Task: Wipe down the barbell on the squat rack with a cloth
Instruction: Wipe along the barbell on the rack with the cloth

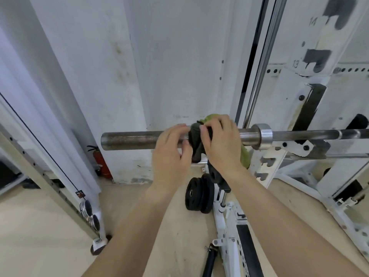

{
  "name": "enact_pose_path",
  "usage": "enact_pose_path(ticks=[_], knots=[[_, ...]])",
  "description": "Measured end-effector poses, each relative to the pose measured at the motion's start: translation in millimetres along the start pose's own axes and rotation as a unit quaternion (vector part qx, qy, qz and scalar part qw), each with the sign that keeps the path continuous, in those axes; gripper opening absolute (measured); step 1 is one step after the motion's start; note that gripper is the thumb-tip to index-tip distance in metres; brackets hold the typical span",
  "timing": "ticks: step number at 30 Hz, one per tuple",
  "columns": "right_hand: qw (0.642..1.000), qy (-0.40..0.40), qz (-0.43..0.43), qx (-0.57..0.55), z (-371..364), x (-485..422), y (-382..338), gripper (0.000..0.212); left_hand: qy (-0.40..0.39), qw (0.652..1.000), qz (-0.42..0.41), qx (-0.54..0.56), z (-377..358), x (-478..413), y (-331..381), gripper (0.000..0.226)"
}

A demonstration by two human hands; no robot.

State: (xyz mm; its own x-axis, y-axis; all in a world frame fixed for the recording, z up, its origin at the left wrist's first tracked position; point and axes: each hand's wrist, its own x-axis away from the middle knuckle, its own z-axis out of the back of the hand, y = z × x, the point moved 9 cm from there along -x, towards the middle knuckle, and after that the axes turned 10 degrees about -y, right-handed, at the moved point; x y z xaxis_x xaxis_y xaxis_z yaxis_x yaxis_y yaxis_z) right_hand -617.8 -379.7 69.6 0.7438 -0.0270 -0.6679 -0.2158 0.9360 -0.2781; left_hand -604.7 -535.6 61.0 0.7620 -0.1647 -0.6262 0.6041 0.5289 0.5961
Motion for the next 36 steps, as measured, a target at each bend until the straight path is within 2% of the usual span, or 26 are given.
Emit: enact_pose_path(ticks=[4, 7, 9, 13, 15, 17, 19, 21, 23, 24, 26, 27, 28, 29, 30, 31, 33, 34, 36], knots=[[0.976, -0.025, -0.035, -0.214, 17, 1, 4, 0.023, -0.082, 0.99, 0.059, 0.103, -24, 8, 10, 0.058], [0.92, -0.1, -0.073, -0.373, 26, 18, 3, 0.021, -0.111, 0.985, 0.026, 0.132, -19, 17, 28, 0.068], [0.88, -0.135, -0.107, -0.443, 32, 36, 0, 0.025, -0.108, 0.983, 0.018, 0.148, -13, 23, 38, 0.06], [0.804, -0.13, -0.196, -0.546, 40, 70, -1, 0.031, -0.08, 0.988, 0.015, 0.129, 9, 39, 46, 0.023], [0.758, -0.161, -0.245, -0.583, 36, 87, -7, 0.043, -0.069, 0.991, 0.024, 0.116, 25, 49, 47, 0.01], [0.724, -0.212, -0.29, -0.589, 30, 110, -16, 0.06, -0.057, 0.988, 0.045, 0.139, 44, 62, 45, 0.013], [0.69, -0.269, -0.324, -0.588, 20, 138, -28, 0.068, -0.042, 0.979, 0.086, 0.178, 65, 77, 39, 0.016], [0.67, -0.306, -0.343, -0.583, 12, 166, -41, 0.062, -0.021, 0.966, 0.132, 0.22, 86, 93, 29, 0.019], [0.672, -0.338, -0.346, -0.561, 11, 192, -60, 0.048, -0.023, 0.962, 0.149, 0.23, 102, 105, 26, 0.024], [0.694, -0.355, -0.338, -0.528, 12, 204, -70, 0.042, -0.039, 0.962, 0.147, 0.227, 107, 111, 28, 0.028], [0.773, -0.388, -0.281, -0.415, 15, 219, -87, 0.028, -0.081, 0.961, 0.137, 0.226, 109, 120, 39, 0.032], [0.819, -0.37, -0.254, -0.358, 22, 221, -93, 0.019, -0.099, 0.96, 0.136, 0.225, 109, 124, 44, 0.034], [0.861, -0.318, -0.239, -0.317, 34, 219, -95, 0.013, -0.112, 0.959, 0.136, 0.224, 108, 128, 48, 0.036], [0.887, -0.252, -0.228, -0.313, 49, 216, -98, 0.012, -0.125, 0.957, 0.136, 0.222, 105, 133, 52, 0.036], [0.887, -0.198, -0.219, -0.355, 64, 214, -102, 0.014, -0.138, 0.957, 0.136, 0.217, 102, 137, 54, 0.036], [0.865, -0.174, -0.209, -0.422, 72, 212, -107, 0.018, -0.15, 0.957, 0.138, 0.207, 99, 142, 57, 0.034], [0.823, -0.225, -0.17, -0.494, 76, 213, -127, 0.02, -0.169, 0.954, 0.15, 0.196, 92, 152, 57, 0.032], [0.826, -0.255, -0.147, -0.481, 76, 216, -134, 0.019, -0.177, 0.952, 0.157, 0.193, 90, 157, 57, 0.032], [0.836, -0.257, -0.123, -0.469, 77, 221, -133, 0.016, -0.197, 0.942, 0.169, 0.212, 88, 164, 59, 0.031]])
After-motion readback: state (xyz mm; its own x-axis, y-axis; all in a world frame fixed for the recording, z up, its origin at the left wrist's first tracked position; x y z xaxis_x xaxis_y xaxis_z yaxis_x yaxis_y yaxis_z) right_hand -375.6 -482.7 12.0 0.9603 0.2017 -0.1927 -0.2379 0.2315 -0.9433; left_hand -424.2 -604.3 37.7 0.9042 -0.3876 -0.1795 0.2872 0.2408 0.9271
